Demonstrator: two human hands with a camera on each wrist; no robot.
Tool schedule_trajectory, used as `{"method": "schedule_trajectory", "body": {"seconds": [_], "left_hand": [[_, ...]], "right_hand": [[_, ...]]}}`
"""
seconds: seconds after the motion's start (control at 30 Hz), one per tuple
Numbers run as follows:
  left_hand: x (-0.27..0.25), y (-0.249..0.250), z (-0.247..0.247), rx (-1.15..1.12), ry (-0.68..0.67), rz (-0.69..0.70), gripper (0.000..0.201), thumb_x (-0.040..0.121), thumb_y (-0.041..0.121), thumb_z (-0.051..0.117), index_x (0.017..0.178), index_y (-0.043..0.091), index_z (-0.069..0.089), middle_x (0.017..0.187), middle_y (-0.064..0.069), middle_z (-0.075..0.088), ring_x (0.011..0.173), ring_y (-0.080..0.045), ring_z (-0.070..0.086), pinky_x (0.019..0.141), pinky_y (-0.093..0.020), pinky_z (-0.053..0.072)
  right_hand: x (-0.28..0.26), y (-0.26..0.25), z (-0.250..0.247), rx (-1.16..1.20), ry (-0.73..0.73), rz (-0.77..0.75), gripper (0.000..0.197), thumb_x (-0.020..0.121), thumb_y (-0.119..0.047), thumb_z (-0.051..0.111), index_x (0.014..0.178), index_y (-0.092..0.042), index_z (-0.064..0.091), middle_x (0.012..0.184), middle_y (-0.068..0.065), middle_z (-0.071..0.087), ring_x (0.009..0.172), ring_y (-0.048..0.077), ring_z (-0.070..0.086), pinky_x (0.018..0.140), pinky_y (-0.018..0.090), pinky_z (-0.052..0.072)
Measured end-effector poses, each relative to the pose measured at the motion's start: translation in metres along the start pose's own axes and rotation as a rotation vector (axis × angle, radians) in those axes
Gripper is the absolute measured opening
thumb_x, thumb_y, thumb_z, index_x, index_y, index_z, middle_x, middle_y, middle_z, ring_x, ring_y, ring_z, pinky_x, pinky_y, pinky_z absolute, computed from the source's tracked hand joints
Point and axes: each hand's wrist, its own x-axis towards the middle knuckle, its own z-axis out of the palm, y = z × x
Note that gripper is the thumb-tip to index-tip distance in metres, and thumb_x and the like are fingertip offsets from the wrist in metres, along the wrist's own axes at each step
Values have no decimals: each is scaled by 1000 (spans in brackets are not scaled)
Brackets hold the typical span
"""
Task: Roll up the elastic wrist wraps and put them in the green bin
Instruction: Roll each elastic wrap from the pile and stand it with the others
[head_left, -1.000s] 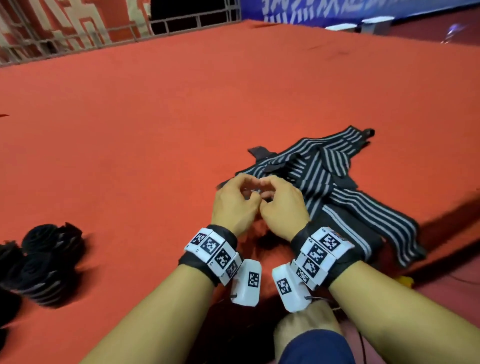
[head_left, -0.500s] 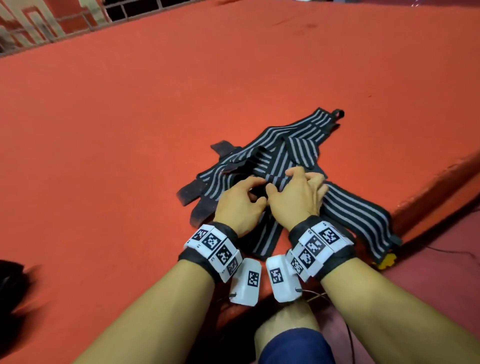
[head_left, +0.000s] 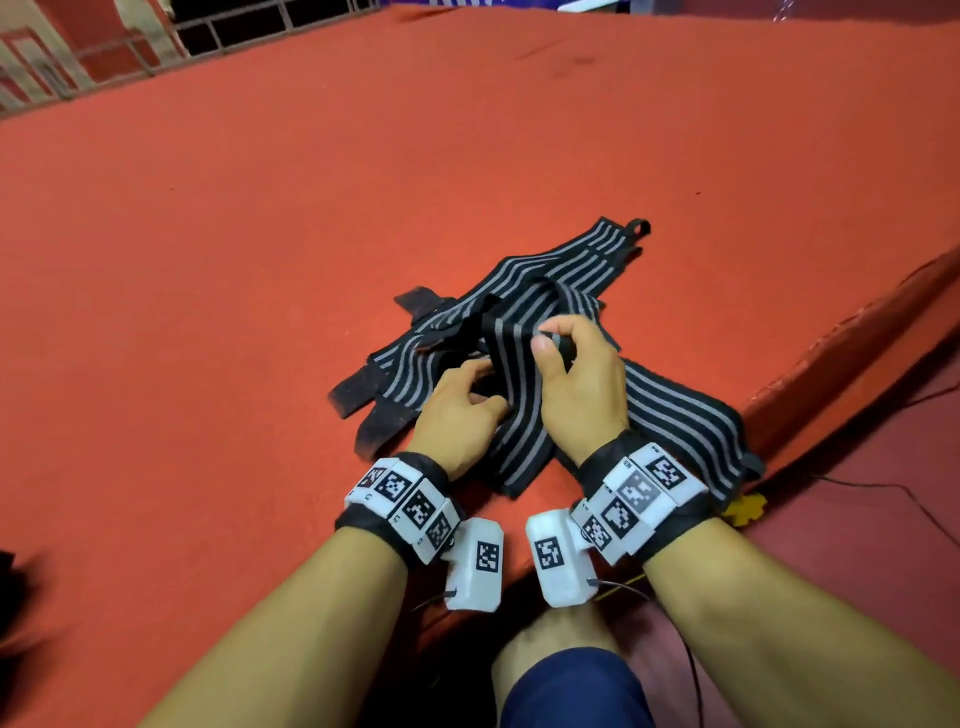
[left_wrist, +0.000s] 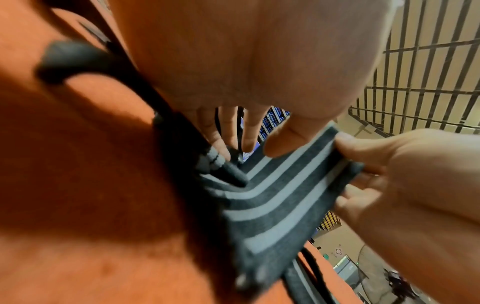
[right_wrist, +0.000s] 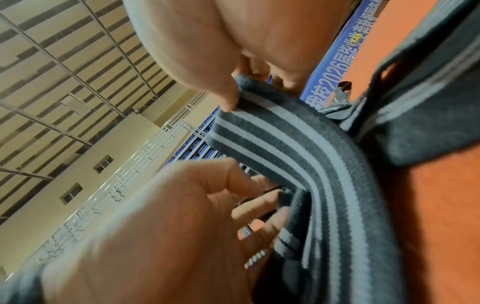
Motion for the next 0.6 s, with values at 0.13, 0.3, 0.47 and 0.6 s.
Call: {"method": "schedule_trajectory", "body": {"seconds": [0.13, 0.3, 0.47, 0.6], "left_hand": [[-11, 6, -4, -223, 20, 62, 43, 83, 22, 56, 125, 25, 65, 128, 2, 63, 100, -4, 64, 92, -27, 49], [-28, 21, -18, -438, 108, 212, 34, 76, 13, 56, 108, 8, 69, 97, -7, 71, 88, -20, 65, 82, -38, 53], [-45, 27, -39, -514, 198, 314, 34, 79, 26, 70, 109, 11, 68, 102, -12, 73, 95, -30, 68, 85, -47, 56], [-55, 27, -47, -521, 206, 343, 35, 82, 7, 79, 113, 8, 62, 98, 2, 71, 91, -12, 68, 80, -28, 54]], "right_hand": [[4, -14, -9, 121, 56, -98, 8, 99, -13, 58, 105, -15, 63, 97, -13, 63, 93, 7, 59, 87, 26, 45], [-5, -26, -7, 186, -31, -141, 6, 97, -16, 62, 101, -20, 64, 80, -16, 59, 68, 3, 53, 69, 26, 42], [-21, -44, -2, 263, -20, -213, 12, 91, -14, 67, 100, -21, 66, 97, -9, 68, 88, 14, 68, 80, 40, 56], [-33, -53, 4, 277, -44, -240, 12, 88, -11, 70, 98, -17, 69, 97, -7, 70, 88, 14, 68, 82, 43, 57]]}}
